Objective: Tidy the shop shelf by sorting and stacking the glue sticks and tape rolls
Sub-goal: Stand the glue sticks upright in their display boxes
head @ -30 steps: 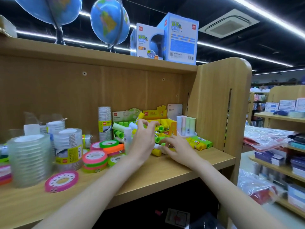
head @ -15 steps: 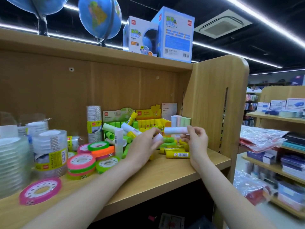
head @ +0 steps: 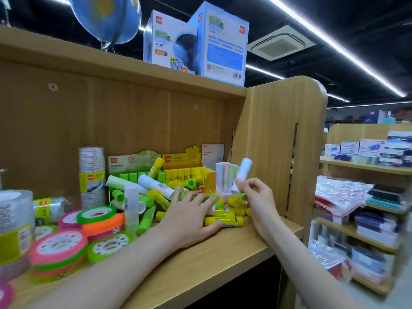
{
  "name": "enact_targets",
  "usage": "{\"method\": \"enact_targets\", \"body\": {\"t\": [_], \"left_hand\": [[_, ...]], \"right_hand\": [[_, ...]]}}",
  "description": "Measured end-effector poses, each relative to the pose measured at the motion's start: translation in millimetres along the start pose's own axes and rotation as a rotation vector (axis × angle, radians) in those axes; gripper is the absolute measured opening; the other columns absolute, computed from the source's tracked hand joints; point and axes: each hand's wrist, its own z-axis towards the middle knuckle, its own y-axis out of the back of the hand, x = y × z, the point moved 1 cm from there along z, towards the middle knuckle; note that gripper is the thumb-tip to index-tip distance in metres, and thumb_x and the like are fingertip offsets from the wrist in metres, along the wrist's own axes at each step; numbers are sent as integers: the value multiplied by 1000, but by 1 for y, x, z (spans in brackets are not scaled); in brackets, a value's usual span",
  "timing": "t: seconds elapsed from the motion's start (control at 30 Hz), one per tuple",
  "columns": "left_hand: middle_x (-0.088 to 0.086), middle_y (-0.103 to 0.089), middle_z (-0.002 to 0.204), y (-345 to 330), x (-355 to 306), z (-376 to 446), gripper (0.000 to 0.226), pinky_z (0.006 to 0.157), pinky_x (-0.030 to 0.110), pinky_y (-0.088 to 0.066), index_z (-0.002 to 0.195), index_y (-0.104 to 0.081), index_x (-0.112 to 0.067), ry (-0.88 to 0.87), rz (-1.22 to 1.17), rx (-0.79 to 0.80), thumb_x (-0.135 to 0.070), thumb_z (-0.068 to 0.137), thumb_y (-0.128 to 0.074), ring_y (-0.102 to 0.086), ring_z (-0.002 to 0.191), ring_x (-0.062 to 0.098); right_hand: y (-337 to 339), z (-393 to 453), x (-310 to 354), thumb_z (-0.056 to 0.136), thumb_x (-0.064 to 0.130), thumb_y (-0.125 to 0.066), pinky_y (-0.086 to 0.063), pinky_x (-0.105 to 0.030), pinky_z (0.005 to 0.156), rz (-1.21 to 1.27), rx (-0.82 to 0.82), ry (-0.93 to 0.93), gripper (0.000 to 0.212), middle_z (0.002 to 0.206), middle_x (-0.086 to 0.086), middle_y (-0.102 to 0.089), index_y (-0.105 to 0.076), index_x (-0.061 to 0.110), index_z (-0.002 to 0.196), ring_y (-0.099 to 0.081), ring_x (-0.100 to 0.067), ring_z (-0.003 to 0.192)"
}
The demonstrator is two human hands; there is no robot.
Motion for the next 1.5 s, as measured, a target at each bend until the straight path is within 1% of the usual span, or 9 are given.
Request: {"method": "enact_targets", "body": {"t": [0.07, 0.2, 0.27, 0.37, 0.47, 0.57, 0.9, 1.17, 1.5], "left_hand": [[-13, -30, 147, 0, 3, 1, 100, 113, 46, -4, 145, -16, -36, -1, 6, -5, -78, 59, 11, -21, 138, 13], [-15, -35, 144, 1, 8, 3, 105, 112, 42, -4, 144, -23, -35, -23, 25, -46, -86, 58, 12, -24, 136, 11], [-11, -42, 139, -1, 13, 4, 109, 112, 40, -3, 143, -28, -31, -18, 13, -86, -84, 59, 17, -29, 134, 14], [-7, -47, 135, -2, 16, 3, 108, 109, 37, 1, 142, -32, -30, -28, 6, -101, -84, 62, 16, -32, 132, 16], [-9, -42, 138, -2, 15, 2, 96, 108, 34, 4, 140, -31, -33, -18, -10, -83, -81, 65, 3, -25, 135, 13], [-10, -41, 138, -1, 15, 2, 92, 107, 32, 3, 139, -32, -33, -9, -7, -79, -78, 65, 1, -24, 135, 13], [-14, -35, 142, -1, 16, 4, 96, 106, 29, -1, 142, -26, -31, 1, -19, -99, -79, 64, 1, -18, 135, 8], [-8, -26, 149, 3, 11, 2, 89, 110, 27, 1, 149, -8, -22, 61, -132, -43, -71, 81, -38, -9, 135, 7], [-8, -28, 146, 4, 13, 1, 103, 104, 26, 1, 147, -13, -25, 71, -73, -42, -84, 63, -13, -3, 124, 4]], "right_hand": [[6, 11, 5, 84, 14, -66, -45, -17, 61, -51, 20, 31, 18, 85, -9, -57, -50, 11, 92, -52, -13, 69], [9, 41, 11, 77, 0, -69, -54, -33, 79, -292, 149, 75, 90, 101, -8, -60, -14, 29, 141, -63, -22, 86], [3, 53, 11, 75, 0, -70, -52, -29, 80, -429, 200, 138, 101, 104, -1, -56, -7, 38, 145, -62, -21, 90], [-8, 73, 12, 76, 2, -68, -46, -15, 70, -692, 134, 381, 75, 112, -3, -54, -33, 27, 137, -59, -21, 94], [-20, 92, 8, 82, 8, -64, -47, -33, 84, -992, 128, 554, 48, 112, -11, -57, -49, 14, 128, -59, -28, 97], [-27, 103, 0, 86, 9, -61, -40, -34, 86, -1165, 191, 551, 41, 117, -14, -53, -54, 7, 126, -55, -30, 105], [-23, 110, -3, 87, 17, -61, -33, -30, 91, -1252, 159, 651, 35, 113, -7, -63, -60, 8, 120, -41, -26, 111], [-22, 115, 17, 84, 13, -66, -32, -20, 73, -1045, 284, 509, 15, 103, -9, -68, -69, 6, 97, -55, -17, 93], [-18, 116, 18, 84, 16, -66, -38, -23, 77, -1092, 327, 470, 11, 98, -7, -65, -66, 6, 91, -57, -18, 97]]}}
